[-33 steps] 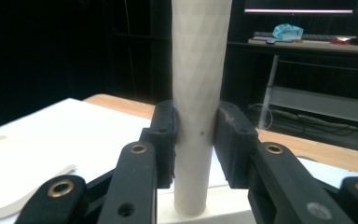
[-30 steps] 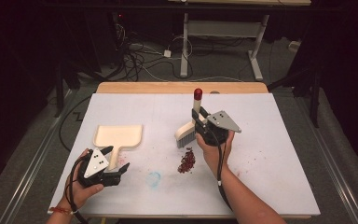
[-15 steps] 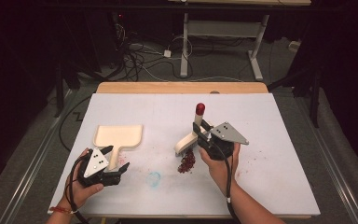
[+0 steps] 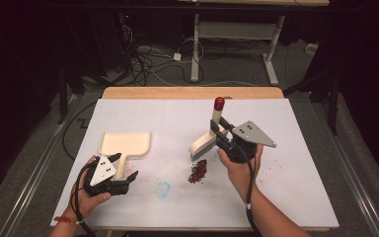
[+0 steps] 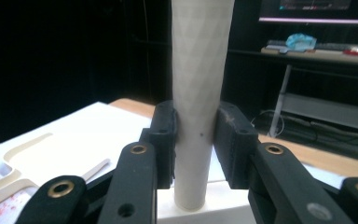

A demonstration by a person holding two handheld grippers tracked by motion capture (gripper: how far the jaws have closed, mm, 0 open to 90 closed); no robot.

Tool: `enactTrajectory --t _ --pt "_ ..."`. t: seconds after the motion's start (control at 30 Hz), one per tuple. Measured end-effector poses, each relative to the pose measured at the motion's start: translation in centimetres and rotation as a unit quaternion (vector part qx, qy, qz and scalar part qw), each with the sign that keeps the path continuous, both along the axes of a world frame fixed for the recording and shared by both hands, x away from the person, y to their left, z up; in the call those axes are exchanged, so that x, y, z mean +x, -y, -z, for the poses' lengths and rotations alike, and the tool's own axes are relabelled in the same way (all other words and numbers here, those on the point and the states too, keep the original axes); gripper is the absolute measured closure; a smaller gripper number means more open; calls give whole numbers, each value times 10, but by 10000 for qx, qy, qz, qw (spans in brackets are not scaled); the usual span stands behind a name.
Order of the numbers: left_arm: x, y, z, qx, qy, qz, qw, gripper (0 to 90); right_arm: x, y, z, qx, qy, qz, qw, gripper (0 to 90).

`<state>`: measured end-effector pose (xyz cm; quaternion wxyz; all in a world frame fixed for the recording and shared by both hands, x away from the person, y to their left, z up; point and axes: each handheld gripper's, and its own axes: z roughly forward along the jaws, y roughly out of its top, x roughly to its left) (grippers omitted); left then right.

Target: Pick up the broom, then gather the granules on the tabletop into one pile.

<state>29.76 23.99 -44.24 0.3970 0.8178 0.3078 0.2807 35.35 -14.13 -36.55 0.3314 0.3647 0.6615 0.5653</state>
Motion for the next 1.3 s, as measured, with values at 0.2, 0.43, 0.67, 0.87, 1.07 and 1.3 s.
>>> enactTrajectory --t 0.2,0.43,0.67,0.87,1.07,1.3 --pt "1 1 0 -4 10 14 10000 200 -18 34 -19 -149 74 165 9997 704" --pt "4 6 -1 24 31 54 10000 199 -52 83 -24 -550 -140 649 9963 704" --pt "5 12 1 123 -36 100 9999 199 -58 111 -15 -785 -806 816 9903 703" --pt "7 16 0 137 -59 152 9998 199 -36 104 0 -957 -1311 519 9854 702" --pt "10 20 2 174 -133 250 9994 199 4 92 2 -1110 -1542 596 9800 701" --pt "11 25 2 268 -173 422 9986 199 82 82 26 -1406 -2237 995 9593 698"
